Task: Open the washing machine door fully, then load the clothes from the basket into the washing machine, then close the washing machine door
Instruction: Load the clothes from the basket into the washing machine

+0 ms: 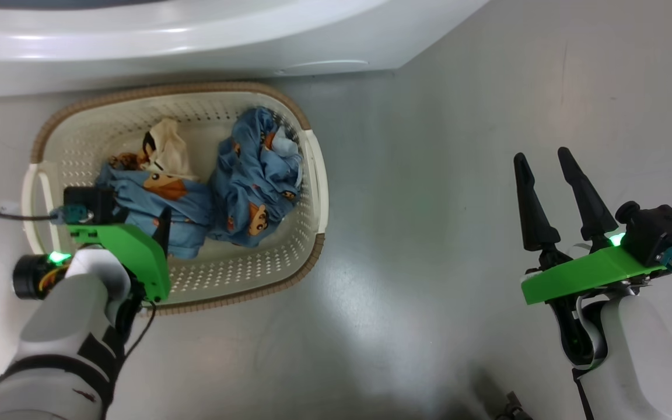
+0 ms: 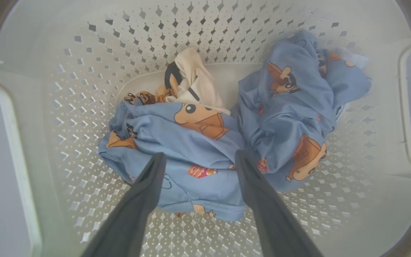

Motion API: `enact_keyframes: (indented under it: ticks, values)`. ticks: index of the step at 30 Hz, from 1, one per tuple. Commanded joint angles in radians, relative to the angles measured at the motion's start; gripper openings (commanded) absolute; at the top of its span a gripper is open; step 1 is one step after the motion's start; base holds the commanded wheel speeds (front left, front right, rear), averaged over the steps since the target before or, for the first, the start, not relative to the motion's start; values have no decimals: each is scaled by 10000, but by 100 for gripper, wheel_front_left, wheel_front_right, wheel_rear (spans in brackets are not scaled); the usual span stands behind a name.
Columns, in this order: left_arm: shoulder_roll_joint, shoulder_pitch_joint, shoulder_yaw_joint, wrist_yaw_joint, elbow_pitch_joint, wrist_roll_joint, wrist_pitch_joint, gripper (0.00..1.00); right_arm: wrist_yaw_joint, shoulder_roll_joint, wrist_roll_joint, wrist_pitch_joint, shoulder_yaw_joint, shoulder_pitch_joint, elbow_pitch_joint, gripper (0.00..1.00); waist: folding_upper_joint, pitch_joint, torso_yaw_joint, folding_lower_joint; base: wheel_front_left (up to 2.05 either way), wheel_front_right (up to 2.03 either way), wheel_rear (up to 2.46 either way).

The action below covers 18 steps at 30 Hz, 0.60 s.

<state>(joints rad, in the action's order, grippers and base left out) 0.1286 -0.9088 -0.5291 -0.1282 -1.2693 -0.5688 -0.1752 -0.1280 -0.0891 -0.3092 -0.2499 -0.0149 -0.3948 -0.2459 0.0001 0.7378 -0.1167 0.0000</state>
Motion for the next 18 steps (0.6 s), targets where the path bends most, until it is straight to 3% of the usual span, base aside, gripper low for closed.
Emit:
enact_keyframes:
  ticks: [1,18]
  values:
    - [408,1,128,-25,-8,-4,7,100,-27,67,54,-118,-225,96,233,100,-1,149,-79,0,0,0,0]
    - [703,-721,-320,298,-205,195,1087,100,-27,237,17,-118,-414,-225,344,100,-1,851,-385,0,0,0,0]
